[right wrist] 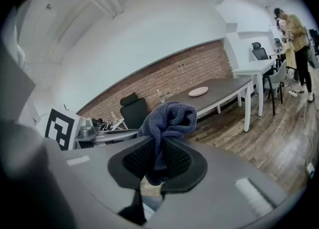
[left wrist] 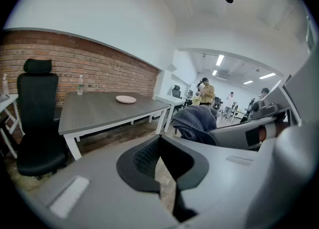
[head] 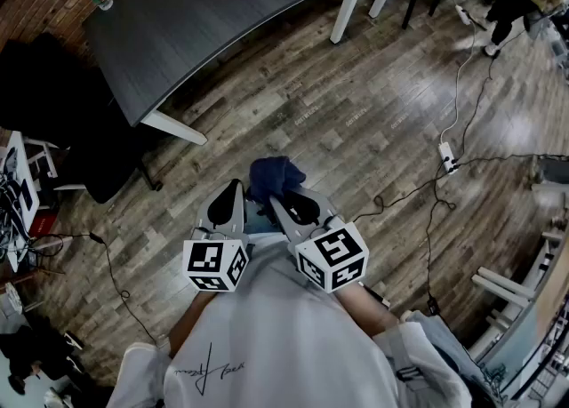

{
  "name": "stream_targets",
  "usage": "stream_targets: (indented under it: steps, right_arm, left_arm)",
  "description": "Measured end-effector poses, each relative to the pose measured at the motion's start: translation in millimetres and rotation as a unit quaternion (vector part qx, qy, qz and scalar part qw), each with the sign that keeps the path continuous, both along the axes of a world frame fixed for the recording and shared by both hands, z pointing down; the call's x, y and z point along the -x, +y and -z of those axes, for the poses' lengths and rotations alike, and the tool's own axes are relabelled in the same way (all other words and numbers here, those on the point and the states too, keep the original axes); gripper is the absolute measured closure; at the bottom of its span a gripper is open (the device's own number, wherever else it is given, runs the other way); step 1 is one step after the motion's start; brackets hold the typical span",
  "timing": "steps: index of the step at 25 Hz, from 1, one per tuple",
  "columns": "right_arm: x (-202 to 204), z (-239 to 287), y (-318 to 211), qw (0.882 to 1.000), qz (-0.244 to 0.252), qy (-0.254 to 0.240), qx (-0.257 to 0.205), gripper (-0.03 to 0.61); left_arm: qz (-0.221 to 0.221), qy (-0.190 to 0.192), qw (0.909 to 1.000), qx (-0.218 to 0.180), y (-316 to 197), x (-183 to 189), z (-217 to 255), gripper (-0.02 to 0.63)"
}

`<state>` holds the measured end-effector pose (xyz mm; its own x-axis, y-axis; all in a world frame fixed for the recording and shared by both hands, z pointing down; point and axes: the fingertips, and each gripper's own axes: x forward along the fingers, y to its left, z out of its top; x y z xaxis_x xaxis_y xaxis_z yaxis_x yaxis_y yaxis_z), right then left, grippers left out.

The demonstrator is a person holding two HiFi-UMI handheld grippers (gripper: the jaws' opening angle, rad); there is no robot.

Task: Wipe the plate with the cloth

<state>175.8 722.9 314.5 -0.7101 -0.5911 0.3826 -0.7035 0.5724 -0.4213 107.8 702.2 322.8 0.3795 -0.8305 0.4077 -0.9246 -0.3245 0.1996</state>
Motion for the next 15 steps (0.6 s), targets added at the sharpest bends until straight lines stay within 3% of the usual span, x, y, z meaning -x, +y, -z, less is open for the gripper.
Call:
stream_targets:
  steps: [6, 12, 15]
  right_arm:
    - [-3.1, 0.1, -9.0, 1.0, 0.008, -0.002, 0.0, 0.528]
    - [-1.3, -10.3, -26.9, 1.0, 0.02, 0.01, 0.017, 0.526]
    - [-5.6, -14.8, -48.3, 1.0, 0.003, 0.005, 0.026, 0.522]
  left_arm:
    - [-0.03, -0.031, 0.999, -0.008, -8.3, -17.2, 0.7, 0.612]
    - [-0.029, -0.01, 0.9995, 0.012, -30.2, -17.7, -9.4, 0.612]
    - [-0.037, -0.028, 0.9989, 0.004, -49.1, -16.7, -10.5, 0.612]
